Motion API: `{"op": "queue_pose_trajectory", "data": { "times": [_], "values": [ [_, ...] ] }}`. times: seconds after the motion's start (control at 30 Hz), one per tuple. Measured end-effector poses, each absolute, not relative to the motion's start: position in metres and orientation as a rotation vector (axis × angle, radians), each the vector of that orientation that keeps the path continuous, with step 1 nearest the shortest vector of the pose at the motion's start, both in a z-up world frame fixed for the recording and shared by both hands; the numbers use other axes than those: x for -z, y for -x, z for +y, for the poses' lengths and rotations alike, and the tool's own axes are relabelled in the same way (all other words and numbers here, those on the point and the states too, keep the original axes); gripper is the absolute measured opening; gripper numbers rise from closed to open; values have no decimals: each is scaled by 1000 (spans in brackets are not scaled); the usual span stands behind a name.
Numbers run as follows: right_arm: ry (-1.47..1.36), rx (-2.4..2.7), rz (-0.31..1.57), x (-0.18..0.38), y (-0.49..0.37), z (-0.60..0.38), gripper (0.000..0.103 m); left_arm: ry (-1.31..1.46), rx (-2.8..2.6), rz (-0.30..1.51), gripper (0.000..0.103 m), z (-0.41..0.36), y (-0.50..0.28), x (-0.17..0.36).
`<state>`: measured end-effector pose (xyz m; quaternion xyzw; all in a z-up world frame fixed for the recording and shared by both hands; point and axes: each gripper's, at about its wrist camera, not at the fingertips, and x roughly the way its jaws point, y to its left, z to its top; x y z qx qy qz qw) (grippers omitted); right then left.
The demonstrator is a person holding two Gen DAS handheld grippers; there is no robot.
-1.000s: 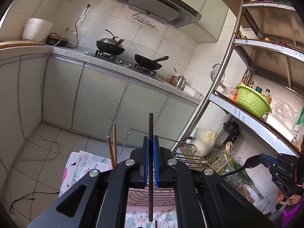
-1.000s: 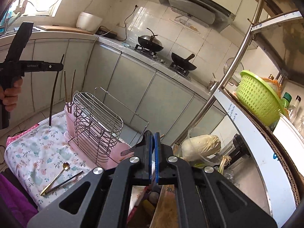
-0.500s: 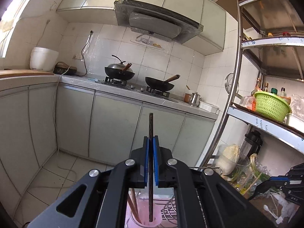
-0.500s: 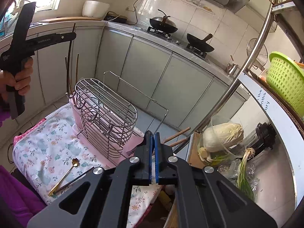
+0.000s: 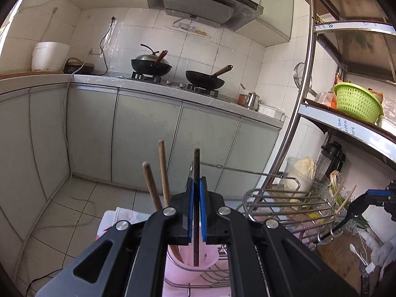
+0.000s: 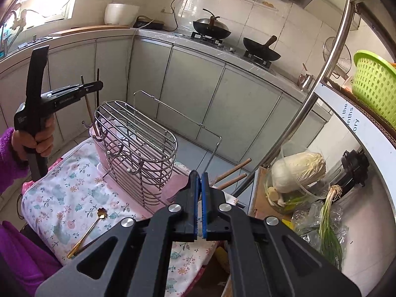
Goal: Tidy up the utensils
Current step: 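Insert the dark chopstick into the pink cup with the left gripper while the right carries the black spoon there, then open both grippers, releasing the chopstick and black spoon into the pink cups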
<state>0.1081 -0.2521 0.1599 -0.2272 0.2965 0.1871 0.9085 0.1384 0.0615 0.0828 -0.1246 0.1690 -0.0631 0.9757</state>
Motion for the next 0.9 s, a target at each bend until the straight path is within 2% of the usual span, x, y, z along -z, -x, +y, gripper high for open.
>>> {"op": "queue_pose_trajectory", "data": {
  "times": [0.33, 0.47, 0.63, 0.7, 0.8, 0.9],
  "values": [
    [435, -415, 631, -151, -112, -242, 3, 279, 154, 468, 5, 63, -148, -56],
    [433, -416, 632, -149, -112, -240, 3, 293, 156, 480, 17, 66, -143, -54],
    [437, -405, 638, -147, -110, -240, 3, 280, 173, 471, 24, 67, -133, -59],
    [438, -399, 643, -145, -110, -241, 3, 272, 175, 464, 31, 65, -127, -60],
    [436, -389, 645, -145, -108, -243, 3, 260, 173, 443, 36, 63, -120, -65],
    [433, -377, 647, -143, -106, -244, 3, 258, 162, 436, 37, 63, -115, -69]
  ]
}}
